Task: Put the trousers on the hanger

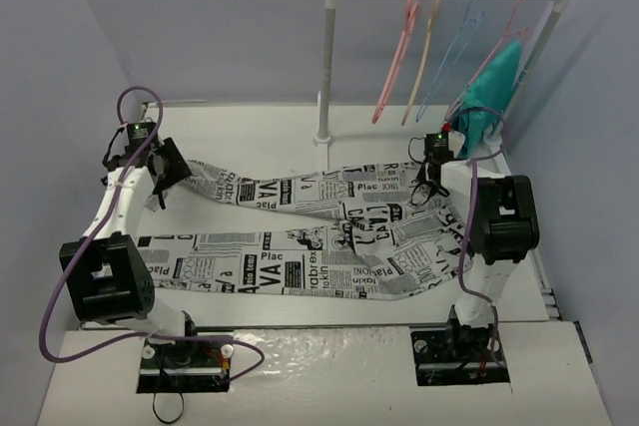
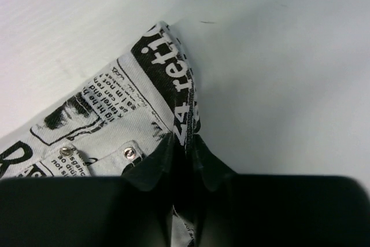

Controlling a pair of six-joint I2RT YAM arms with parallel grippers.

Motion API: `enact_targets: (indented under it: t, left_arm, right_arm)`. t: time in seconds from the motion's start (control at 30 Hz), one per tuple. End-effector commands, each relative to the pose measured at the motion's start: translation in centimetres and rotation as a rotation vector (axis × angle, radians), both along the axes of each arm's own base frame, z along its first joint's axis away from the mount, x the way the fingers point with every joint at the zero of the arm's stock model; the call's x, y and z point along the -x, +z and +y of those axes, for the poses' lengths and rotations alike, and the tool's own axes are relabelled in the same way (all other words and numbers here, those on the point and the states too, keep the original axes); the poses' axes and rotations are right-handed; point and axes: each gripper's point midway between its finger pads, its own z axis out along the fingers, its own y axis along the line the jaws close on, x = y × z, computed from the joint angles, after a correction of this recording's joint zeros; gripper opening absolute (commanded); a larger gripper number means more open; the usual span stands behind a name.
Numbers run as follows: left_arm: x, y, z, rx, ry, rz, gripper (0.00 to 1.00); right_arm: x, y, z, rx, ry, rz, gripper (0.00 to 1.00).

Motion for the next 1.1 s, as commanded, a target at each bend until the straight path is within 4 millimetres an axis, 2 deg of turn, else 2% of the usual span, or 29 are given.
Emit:
enact_targets:
  t: [0.0, 0.07, 0.13, 0.33, 0.47, 0.5, 0.6, 0.73, 0.83, 0.97, 1.03, 1.07]
  left_arm:
    - [-1.1, 3.1, 0.7, -0.023, 0.041, -0.093, 0.49]
    - [-1.4, 2.3, 1.0, -0.025, 0.053, -0.070, 0.48]
    - [-1.6, 1.4, 1.5, -0.029, 0.070, -0.045, 0.48]
    - [-2.5, -2.6, 4.4, 0.016, 0.183, 0.059, 0.48]
    - [-3.3, -5.1, 5.5, 0.059, 0.247, 0.103, 0.48]
    - [-3.6, -5.0, 5.5, 0.062, 0.248, 0.098, 0.48]
    - [-5.0, -6.7, 5.2, 0.103, 0.264, 0.117, 0.48]
    - [-6.4, -7.4, 5.3, 0.122, 0.279, 0.102, 0.48]
    - [-6.9, -7.7, 5.4, 0.126, 0.283, 0.100, 0.48]
    - [-6.8, -9.2, 4.9, 0.127, 0.275, 0.145, 0.47]
    - [-6.4, -9.8, 4.5, 0.113, 0.264, 0.170, 0.41]
    - [-6.2, -10.0, 4.3, 0.102, 0.257, 0.182, 0.32]
  right_arm:
    - [3.8, 1.5, -4.8, 0.082, -0.186, 0.067, 0.01]
    - [4.3, 2.3, -6.7, 0.084, -0.239, 0.069, 0.00]
    - [4.4, 2.9, -7.7, 0.080, -0.259, 0.068, 0.00]
    - [3.8, 3.5, -7.3, 0.054, -0.232, 0.055, 0.00]
    - [3.9, 3.3, -7.0, 0.049, -0.214, 0.059, 0.00]
    - [3.9, 3.3, -7.0, 0.046, -0.210, 0.058, 0.00]
    - [3.9, 3.2, -6.7, 0.042, -0.195, 0.051, 0.00]
    - [3.9, 2.9, -6.4, 0.029, -0.176, 0.047, 0.00]
    - [4.0, 2.8, -6.3, 0.032, -0.171, 0.051, 0.00]
    - [4.1, 2.8, -6.6, 0.038, -0.177, 0.052, 0.00]
    - [4.1, 3.0, -6.7, 0.042, -0.182, 0.048, 0.00]
    - [4.0, 3.1, -6.8, 0.044, -0.186, 0.044, 0.00]
